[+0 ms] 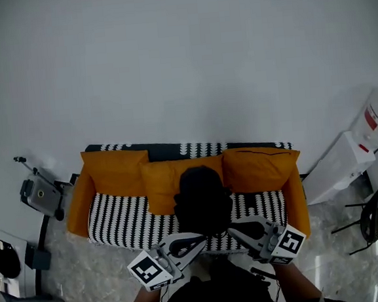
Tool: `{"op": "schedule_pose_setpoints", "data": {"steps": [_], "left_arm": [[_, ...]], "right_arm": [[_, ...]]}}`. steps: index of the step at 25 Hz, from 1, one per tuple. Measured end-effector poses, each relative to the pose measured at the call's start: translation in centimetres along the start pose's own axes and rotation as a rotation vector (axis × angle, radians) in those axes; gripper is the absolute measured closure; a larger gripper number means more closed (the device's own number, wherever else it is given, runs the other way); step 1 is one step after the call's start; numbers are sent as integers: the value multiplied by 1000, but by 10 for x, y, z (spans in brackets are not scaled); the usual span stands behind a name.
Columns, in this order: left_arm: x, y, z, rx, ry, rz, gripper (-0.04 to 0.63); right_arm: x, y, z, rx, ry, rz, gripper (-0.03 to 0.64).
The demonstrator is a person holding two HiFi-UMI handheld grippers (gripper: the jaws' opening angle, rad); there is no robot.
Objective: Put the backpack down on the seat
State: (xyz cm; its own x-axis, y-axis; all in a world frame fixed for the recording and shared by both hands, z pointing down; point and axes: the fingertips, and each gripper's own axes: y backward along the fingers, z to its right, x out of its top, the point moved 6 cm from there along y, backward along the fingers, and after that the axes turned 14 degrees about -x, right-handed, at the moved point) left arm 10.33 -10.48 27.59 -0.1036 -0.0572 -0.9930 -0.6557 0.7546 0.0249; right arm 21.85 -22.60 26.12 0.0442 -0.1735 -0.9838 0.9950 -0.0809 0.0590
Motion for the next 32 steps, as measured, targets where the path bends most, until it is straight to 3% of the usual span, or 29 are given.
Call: {"op": "schedule_pose_setpoints", "data": {"steps": [6, 11, 19, 24, 32], "left_arm": [[-25, 33, 40, 9, 35, 28, 566], [-41, 45, 55, 44, 71, 58, 566], [-3, 34, 66, 67, -19, 44, 566], [-15, 10, 72, 86, 9, 78, 566], [-26, -33, 84, 102, 47, 5, 566]], "right_arm": [[-17, 4, -52, -28, 5, 5, 584], [-28, 12, -83, 9, 22, -45, 586], [0, 13, -87, 70, 51, -19, 588], [9, 48, -72, 58, -3, 53, 588], [4, 103, -39, 26, -65, 70, 588]]}}
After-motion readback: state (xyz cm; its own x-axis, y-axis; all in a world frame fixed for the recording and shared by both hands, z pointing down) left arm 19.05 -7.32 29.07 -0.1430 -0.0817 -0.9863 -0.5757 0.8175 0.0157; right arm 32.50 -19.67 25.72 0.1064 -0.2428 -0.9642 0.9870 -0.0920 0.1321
